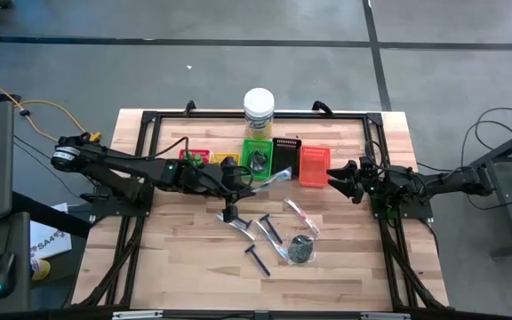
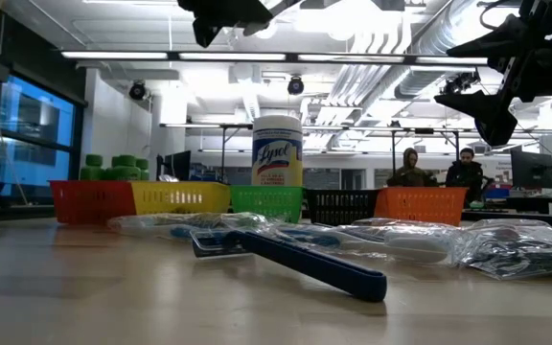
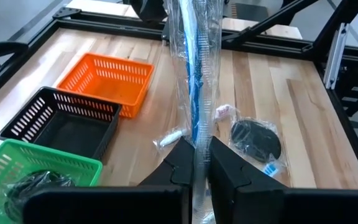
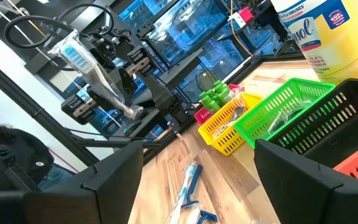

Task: Pick & Place Travel size toiletries
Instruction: Put the blue toothbrush into the black bin

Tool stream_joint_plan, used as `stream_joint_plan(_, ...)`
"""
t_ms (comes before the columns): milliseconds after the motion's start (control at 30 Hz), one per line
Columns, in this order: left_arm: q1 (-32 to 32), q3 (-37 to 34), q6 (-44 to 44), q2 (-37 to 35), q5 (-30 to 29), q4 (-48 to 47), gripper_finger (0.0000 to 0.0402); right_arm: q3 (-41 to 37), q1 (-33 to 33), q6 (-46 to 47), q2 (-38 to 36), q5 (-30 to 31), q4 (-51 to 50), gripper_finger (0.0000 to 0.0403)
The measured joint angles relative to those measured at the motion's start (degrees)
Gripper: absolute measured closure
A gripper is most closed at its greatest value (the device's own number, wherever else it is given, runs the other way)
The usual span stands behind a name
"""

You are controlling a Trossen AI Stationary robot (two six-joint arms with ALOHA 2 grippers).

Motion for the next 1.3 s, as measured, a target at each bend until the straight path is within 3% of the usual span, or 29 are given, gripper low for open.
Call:
stream_joint_plan(767,0.0,0.0,-0.3,0.0,-1.1,0.1,0.0387,0.0,0.0,0.2,0.0,3.3,0.1,0.0109)
stream_joint_plan(967,0.0,0.0,-1.6,0.0,-1.1,0.1,0.0387,0.0,0.0,14.1,0.0,7.3,0.0,0.0109)
stream_joint_plan(1167,0.0,0.0,-2.1,0.0,-1.1,0.1,0.0387,0.0,0.0,13.5,2.4,2.8,3.9,0.0109)
stream_joint_plan(1300,0.0,0.0,-3.1,0.0,-1.1,0.0,0.0387,0.0,0.0,1.8,5.1,-6.1,16.3,0.0109)
